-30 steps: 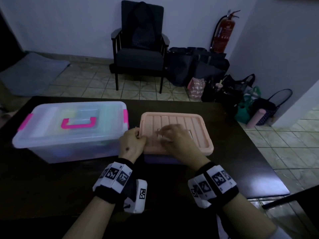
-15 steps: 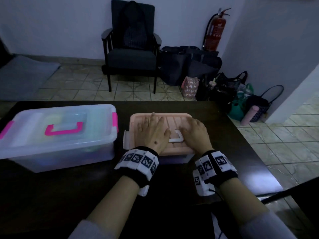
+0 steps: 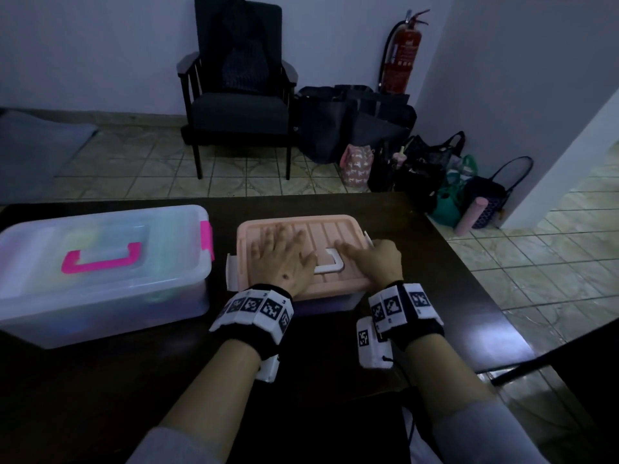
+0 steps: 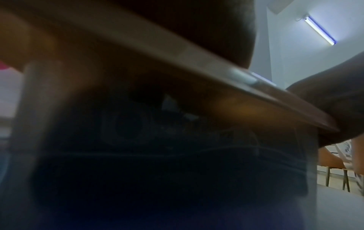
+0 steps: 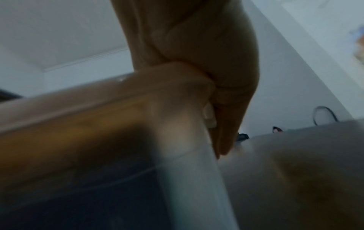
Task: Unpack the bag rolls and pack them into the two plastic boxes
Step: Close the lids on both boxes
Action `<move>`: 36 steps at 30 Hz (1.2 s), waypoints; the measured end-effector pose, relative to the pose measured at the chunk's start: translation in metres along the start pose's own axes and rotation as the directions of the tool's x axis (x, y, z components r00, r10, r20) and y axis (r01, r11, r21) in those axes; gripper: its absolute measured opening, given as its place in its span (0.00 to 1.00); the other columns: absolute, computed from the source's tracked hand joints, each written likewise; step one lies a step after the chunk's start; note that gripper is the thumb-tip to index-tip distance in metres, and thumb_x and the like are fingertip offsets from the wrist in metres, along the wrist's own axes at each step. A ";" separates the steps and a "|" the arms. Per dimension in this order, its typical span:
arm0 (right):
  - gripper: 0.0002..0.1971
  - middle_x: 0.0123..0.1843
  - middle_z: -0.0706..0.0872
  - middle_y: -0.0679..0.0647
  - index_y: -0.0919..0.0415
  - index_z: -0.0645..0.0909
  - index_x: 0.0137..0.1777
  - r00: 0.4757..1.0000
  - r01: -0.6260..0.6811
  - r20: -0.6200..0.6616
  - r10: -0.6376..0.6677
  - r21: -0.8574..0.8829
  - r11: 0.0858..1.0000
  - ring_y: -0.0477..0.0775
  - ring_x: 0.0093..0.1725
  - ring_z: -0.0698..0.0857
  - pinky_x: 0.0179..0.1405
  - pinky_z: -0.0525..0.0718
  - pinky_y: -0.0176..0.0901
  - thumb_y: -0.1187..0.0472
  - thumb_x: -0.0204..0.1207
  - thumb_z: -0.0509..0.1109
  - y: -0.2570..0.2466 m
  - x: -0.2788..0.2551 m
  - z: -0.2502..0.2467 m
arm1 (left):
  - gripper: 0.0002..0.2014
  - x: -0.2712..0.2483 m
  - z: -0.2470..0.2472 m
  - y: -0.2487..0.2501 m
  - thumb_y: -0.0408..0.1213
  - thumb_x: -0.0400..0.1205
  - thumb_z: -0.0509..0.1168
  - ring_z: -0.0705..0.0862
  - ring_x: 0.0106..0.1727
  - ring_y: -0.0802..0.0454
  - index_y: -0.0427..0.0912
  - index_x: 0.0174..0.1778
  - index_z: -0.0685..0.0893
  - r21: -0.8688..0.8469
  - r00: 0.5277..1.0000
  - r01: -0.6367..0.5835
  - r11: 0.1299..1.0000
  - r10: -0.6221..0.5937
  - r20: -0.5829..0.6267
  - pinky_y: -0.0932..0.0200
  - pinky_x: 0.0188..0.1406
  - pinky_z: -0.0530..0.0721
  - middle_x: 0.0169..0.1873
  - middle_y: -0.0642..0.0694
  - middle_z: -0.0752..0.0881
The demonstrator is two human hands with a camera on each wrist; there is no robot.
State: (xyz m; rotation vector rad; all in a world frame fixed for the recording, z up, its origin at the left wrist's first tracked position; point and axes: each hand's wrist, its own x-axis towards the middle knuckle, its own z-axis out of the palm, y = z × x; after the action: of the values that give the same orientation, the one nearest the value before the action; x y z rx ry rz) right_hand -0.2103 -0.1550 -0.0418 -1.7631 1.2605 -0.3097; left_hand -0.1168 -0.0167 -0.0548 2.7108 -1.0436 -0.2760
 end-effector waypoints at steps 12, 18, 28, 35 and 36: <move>0.25 0.52 0.84 0.57 0.61 0.77 0.59 0.982 0.167 -0.028 -0.185 -0.320 0.933 0.54 0.46 0.81 0.41 0.76 0.45 0.40 0.74 0.67 -0.004 -0.006 0.006 | 0.29 0.000 -0.003 0.001 0.56 0.85 0.44 0.41 0.84 0.46 0.55 0.82 0.51 -0.046 1.000 -0.010 0.999 0.010 0.003 0.44 0.80 0.41 0.83 0.49 0.45; 0.29 0.81 0.63 0.57 0.54 0.61 0.80 0.860 0.420 0.036 -0.509 -0.618 0.665 0.60 0.82 0.58 0.79 0.60 0.61 0.54 0.80 0.63 -0.017 -0.022 0.017 | 0.19 -0.038 -0.023 -0.016 0.36 0.82 0.58 0.72 0.71 0.46 0.43 0.70 0.76 -0.289 0.916 -0.062 0.955 -0.060 -0.397 0.54 0.69 0.67 0.70 0.45 0.76; 0.33 0.85 0.41 0.51 0.36 0.46 0.81 0.813 0.583 0.452 -0.368 -0.622 0.523 0.63 0.83 0.38 0.76 0.37 0.71 0.32 0.78 0.48 -0.035 -0.054 0.073 | 0.35 -0.072 0.008 -0.036 0.48 0.82 0.61 0.61 0.79 0.44 0.33 0.80 0.57 -0.766 0.862 0.170 0.620 -0.470 -0.189 0.54 0.78 0.56 0.78 0.37 0.62; 0.36 0.85 0.39 0.49 0.33 0.43 0.81 0.811 0.585 0.488 -0.324 -0.661 0.470 0.61 0.83 0.37 0.76 0.38 0.71 0.27 0.75 0.47 -0.035 -0.053 0.069 | 0.37 -0.056 0.015 -0.053 0.58 0.58 0.70 0.87 0.53 0.42 0.34 0.56 0.85 -0.961 0.820 0.276 0.006 -0.524 0.232 0.44 0.61 0.83 0.50 0.38 0.89; 0.36 0.85 0.39 0.49 0.33 0.43 0.81 0.809 0.588 0.485 -0.333 -0.660 0.468 0.61 0.83 0.37 0.76 0.38 0.71 0.27 0.75 0.47 -0.034 -0.053 0.068 | 0.31 -0.056 0.016 -0.053 0.55 0.60 0.71 0.87 0.51 0.42 0.35 0.52 0.86 -0.971 0.830 0.239 0.012 -0.522 0.198 0.43 0.60 0.84 0.47 0.39 0.89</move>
State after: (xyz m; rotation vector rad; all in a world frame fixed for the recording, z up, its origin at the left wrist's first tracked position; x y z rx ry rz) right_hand -0.1680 -0.0723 -0.0370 -2.8237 0.6604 0.2851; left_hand -0.1278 0.0570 -0.0789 1.5272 0.1639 -0.5053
